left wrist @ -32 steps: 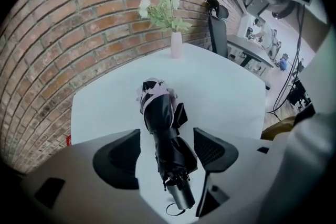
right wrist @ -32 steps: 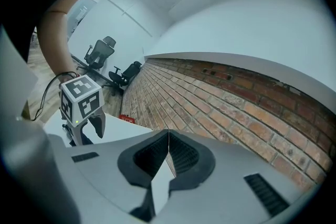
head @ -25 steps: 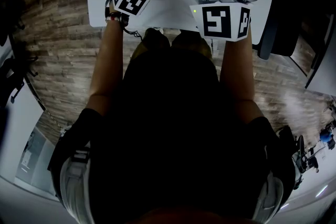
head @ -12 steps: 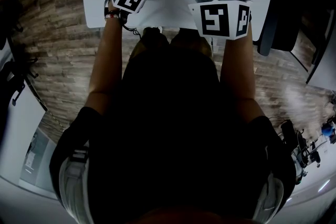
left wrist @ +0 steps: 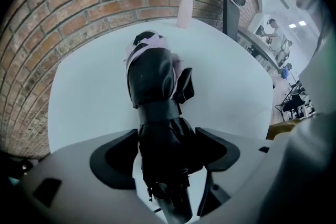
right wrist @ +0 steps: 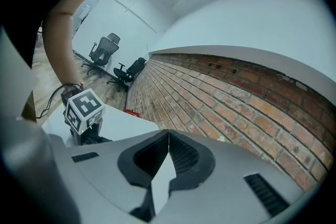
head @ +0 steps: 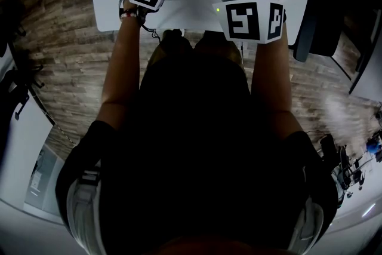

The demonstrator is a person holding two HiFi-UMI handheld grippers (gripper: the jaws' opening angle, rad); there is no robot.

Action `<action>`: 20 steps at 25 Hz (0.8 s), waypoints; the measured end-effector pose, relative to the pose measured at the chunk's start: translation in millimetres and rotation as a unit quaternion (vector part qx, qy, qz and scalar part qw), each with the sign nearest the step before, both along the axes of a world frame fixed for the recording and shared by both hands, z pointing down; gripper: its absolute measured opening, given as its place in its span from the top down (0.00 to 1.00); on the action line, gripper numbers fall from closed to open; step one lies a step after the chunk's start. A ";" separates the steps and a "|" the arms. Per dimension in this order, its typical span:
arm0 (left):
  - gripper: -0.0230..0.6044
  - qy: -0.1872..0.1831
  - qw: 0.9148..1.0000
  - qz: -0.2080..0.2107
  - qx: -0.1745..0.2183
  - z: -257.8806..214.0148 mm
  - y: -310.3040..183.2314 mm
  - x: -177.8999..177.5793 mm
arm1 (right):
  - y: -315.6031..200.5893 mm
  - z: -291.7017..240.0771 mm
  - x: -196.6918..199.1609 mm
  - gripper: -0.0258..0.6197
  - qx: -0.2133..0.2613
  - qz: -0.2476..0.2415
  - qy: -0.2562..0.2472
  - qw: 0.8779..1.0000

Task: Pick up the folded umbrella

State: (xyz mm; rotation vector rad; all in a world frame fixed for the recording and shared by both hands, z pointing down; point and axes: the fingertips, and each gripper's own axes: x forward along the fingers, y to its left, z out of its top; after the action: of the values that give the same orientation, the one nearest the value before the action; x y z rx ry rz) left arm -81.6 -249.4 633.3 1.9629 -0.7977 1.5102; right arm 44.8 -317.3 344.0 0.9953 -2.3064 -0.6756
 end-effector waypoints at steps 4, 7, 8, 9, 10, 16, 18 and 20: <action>0.41 0.010 1.000 0.000 0.008 -1.8 -6.5 -0.2 | -0.8 0.5 -1.6 0.91 0.000 -0.001 -0.002 1.000; 0.41 0.009 1.000 -0.001 0.006 0.7 -6.1 0.9 | -1.2 0.9 -3.4 0.91 0.001 -0.004 -0.004 1.000; 0.41 0.008 1.000 -0.001 0.007 0.8 -6.2 0.3 | -1.0 0.3 -4.7 0.91 0.002 -0.006 -0.005 1.000; 0.41 0.008 1.000 -0.001 0.008 0.7 -6.1 -0.1 | -0.8 -0.7 -5.5 0.92 0.003 -0.006 -0.006 1.000; 0.41 0.008 1.000 0.000 0.010 0.0 -6.5 -0.6 | -0.9 -2.0 -5.5 0.91 0.005 -0.005 -0.008 1.000; 0.65 0.000 1.000 0.006 -0.002 -4.6 -11.6 -4.2 | 0.2 -6.3 -4.0 0.91 0.009 -0.002 -0.014 1.000; 0.65 -0.004 1.000 0.005 -0.004 -4.0 -11.4 -4.9 | 0.9 -4.4 -4.5 0.91 0.007 -0.002 -0.012 1.000; 0.66 -0.007 1.000 0.005 -0.002 -4.1 -12.5 -6.0 | 1.0 -3.3 -3.7 0.91 0.006 0.000 -0.010 1.000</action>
State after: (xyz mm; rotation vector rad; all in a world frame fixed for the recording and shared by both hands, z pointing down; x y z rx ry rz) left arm -87.6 -261.9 629.2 1.9579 -0.7927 1.5319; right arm 41.1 -316.3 340.7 1.0127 -2.3224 -0.6829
